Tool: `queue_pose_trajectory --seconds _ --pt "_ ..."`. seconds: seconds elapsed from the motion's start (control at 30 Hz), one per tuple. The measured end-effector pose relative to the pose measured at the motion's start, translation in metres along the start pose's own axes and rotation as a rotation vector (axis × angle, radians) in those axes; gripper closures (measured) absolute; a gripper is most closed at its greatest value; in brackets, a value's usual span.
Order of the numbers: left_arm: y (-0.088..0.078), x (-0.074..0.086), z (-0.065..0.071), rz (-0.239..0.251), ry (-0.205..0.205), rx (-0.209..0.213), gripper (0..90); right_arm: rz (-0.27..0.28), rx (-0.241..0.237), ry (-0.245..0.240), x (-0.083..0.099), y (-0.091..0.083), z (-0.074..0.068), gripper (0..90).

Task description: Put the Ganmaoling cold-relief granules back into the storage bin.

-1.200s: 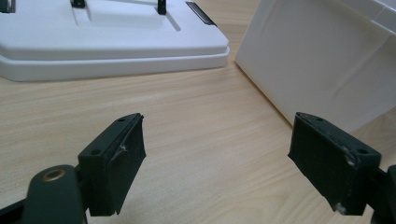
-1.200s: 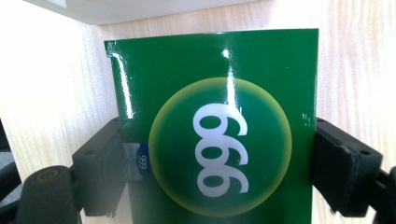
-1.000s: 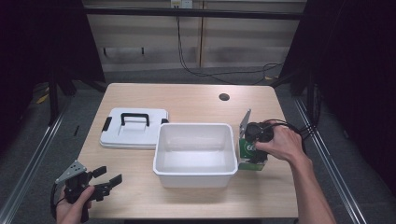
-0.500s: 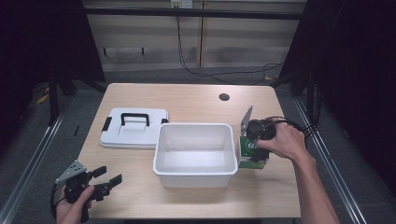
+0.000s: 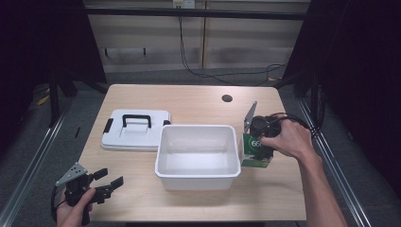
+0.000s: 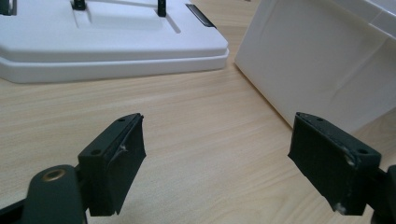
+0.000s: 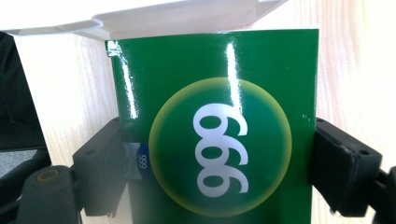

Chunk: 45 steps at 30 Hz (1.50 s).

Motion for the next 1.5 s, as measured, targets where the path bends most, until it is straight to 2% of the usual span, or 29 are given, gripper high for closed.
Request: queue_pose_trajectory --seconds 0.17,0.27,0.4,0.63,0.97,1.23,1.27,1.33,1.37,1.43,1.47,1.5 --pt "0.001 0.0 0.001 0.0 0.0 0.002 17.8 0.016 0.011 -0.006 -0.005 -0.009 0.003 15.7" --pt "0.001 0.0 0.001 -0.001 0.0 0.001 17.8 0.039 0.036 0.002 -0.011 -0.018 0.004 15.8" --pt "0.0 0.0 0.001 0.0 0.002 0.001 17.8 0.034 0.029 0.012 -0.015 -0.024 0.005 15.8" --pt "0.001 0.0 0.001 -0.001 0.0 0.001 17.8 0.052 0.05 0.019 -0.021 -0.033 0.008 15.8" --pt "0.001 0.001 0.001 -0.002 -0.001 0.001 17.8 0.076 0.074 0.024 -0.029 -0.055 0.01 15.8" --pt "0.001 0.001 0.001 -0.002 -0.001 0.001 17.7 0.115 0.074 0.017 -0.041 -0.071 0.009 15.9" --pt "0.001 0.001 0.001 -0.002 -0.004 0.002 17.8 0.114 0.07 0.028 -0.043 -0.073 0.008 15.9" --pt "0.001 0.001 0.0 -0.005 0.007 0.002 17.8 0.12 0.061 0.015 -0.047 -0.074 0.007 15.9" --pt "0.001 0.001 0.001 -0.003 -0.005 0.0 17.8 0.124 0.057 0.009 -0.049 -0.075 0.006 15.9" --pt "0.001 0.001 0.001 -0.002 -0.003 0.0 17.8 0.133 0.059 -0.01 -0.053 -0.077 0.007 15.9" --pt "0.001 0.001 0.001 -0.002 -0.003 0.0 17.8 0.136 0.061 0.005 -0.056 -0.078 0.005 15.9" --pt "0.001 0.001 0.001 -0.003 -0.002 0.001 17.8 0.145 0.055 -0.006 -0.058 -0.079 0.005 15.9"
Point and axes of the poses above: each handheld gripper's, and its own axes: y roughly forward along the jaws, x roughly out of its underside, z roughly to its right, the point moved 8 cm from there along y, roughly forward along the jaws, and after that the axes turned 13 degrees about z, right-handed, at the moved point
